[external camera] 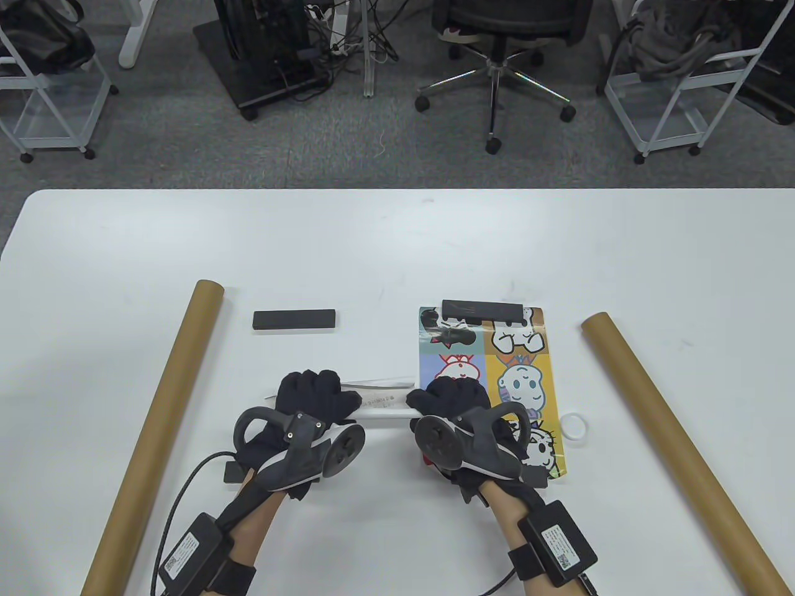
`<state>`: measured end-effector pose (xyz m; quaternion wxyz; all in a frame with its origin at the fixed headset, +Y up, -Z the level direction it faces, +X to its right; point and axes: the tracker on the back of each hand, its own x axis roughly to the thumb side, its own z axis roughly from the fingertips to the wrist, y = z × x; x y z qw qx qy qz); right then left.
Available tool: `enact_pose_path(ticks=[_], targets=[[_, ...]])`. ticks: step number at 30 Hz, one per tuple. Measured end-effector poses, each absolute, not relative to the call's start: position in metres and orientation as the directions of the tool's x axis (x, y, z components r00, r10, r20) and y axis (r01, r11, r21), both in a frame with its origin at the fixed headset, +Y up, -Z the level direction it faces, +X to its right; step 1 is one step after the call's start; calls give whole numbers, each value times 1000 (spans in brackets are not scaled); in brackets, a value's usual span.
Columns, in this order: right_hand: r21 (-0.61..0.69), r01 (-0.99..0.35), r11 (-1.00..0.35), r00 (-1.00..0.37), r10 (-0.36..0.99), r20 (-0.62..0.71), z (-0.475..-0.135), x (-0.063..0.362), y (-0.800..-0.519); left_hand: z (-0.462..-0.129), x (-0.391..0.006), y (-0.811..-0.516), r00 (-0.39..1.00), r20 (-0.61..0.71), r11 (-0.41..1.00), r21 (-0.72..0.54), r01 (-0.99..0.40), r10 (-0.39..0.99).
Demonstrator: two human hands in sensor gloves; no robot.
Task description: Roll up posters and store in mailing tubes
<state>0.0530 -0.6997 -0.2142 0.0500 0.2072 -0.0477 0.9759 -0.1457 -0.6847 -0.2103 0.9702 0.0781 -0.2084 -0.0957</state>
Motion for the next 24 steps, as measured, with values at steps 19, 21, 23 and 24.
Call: enact_pose_path(ticks=[19,21,23,24], targets=[[21,-100,-995,-908,99,407,-219,55,-703,-213,-147,-686,905,405,990,105,93,-128],[-22,-94,-995,-912,77,402,-218,55,-702,-212,-145,-685,900,400,982,139,129,-175],[-23,-104,-994,-915,86,395,-218,55,-701,-211,-144,-685,894,400,975,164,148,-203],[-27,-105,-994,-915,86,395,-218,55,-702,-211,-144,-685,895,401,977,160,142,-195]])
